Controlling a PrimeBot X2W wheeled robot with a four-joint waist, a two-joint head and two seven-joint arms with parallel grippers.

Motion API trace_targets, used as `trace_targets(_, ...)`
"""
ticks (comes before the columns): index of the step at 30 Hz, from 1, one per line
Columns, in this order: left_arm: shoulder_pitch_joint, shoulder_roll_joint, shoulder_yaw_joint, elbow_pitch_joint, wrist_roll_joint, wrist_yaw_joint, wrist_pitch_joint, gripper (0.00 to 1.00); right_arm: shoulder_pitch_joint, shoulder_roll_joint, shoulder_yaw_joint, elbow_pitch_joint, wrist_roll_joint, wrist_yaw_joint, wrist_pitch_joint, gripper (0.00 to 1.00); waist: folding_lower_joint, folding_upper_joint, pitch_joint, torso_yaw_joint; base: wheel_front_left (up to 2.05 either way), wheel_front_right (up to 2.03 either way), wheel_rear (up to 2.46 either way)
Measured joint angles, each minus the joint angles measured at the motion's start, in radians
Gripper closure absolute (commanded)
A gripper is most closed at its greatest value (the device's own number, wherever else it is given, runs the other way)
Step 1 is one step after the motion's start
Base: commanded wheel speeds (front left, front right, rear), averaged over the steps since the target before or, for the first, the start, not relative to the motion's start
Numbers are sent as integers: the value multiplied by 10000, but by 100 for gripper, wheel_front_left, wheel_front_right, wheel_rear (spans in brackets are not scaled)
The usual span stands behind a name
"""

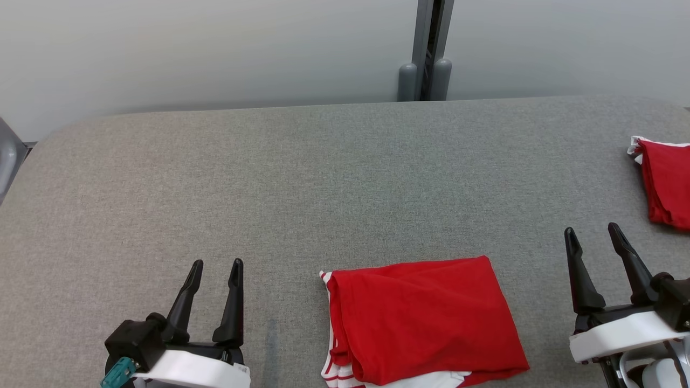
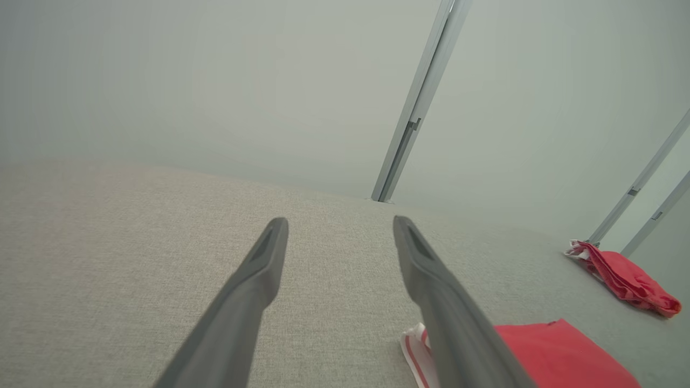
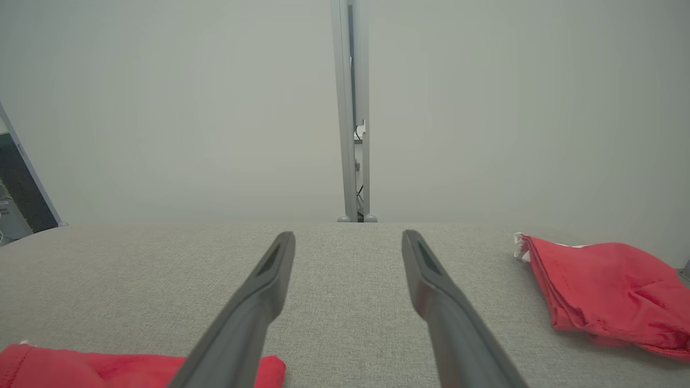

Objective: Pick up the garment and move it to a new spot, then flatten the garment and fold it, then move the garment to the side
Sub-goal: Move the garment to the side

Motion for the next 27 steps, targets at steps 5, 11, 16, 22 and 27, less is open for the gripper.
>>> trace_targets(5, -2, 0, -4, -8, 0, 0, 0, 0, -16, -2, 13, 15, 19, 0, 0, 0, 0, 0, 15, 4, 0, 0, 0)
trace_targets(11, -9, 0, -10, -6, 0, 0, 0, 0, -32, -8, 8, 36, 21, 0, 0, 0, 1, 0, 19, 21, 0, 0, 0)
trace_targets(16, -32, 0, -38, 8, 0, 0, 0, 0, 0, -17, 311, 366, 188, 0, -2, 0, 0, 0, 88, 52, 0, 0, 0)
trace_targets(22, -87, 0, -104, 40, -8, 0, 2, 0, 63, 150, 1275, 1427, 771, 2, 23, 0, 0, 0, 243, 110, 0, 0, 0)
trace_targets(27, -229, -2, -163, 52, -10, -2, 0, 0, -6, 226, 1896, 2382, 1394, 0, 374, 0, 0, 0, 388, 216, 0, 0, 0)
